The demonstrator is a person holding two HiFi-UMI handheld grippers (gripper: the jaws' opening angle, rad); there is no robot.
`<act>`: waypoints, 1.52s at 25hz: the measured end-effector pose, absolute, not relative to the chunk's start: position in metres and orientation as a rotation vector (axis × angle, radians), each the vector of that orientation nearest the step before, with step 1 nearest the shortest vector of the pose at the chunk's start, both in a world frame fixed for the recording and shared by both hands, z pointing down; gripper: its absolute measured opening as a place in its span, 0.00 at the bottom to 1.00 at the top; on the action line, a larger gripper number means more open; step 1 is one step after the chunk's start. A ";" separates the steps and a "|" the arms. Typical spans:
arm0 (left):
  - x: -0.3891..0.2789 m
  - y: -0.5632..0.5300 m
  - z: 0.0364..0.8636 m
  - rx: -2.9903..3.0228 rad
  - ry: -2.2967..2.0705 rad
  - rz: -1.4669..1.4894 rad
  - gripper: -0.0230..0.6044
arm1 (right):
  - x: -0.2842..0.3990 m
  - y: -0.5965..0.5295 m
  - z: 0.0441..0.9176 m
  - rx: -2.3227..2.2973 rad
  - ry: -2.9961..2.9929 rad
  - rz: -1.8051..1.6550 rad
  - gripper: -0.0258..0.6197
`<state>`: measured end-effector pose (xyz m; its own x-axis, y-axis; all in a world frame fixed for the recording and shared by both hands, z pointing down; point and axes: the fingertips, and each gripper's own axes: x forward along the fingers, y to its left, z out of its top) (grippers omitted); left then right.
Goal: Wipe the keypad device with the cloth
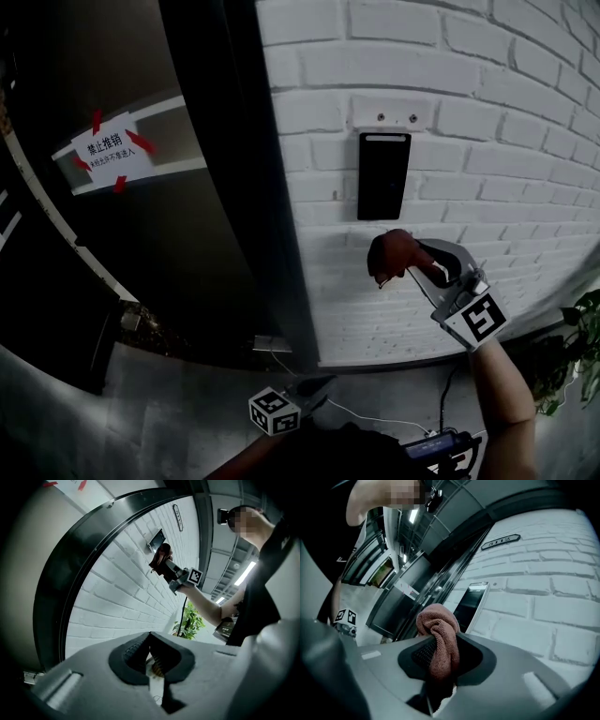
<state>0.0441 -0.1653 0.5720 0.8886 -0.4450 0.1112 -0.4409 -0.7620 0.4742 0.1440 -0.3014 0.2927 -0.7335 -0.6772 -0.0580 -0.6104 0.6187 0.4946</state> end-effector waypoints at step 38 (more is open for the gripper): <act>0.012 -0.202 0.562 2.576 -0.533 -0.034 0.04 | 0.033 -0.348 0.205 0.875 -1.323 -1.793 0.16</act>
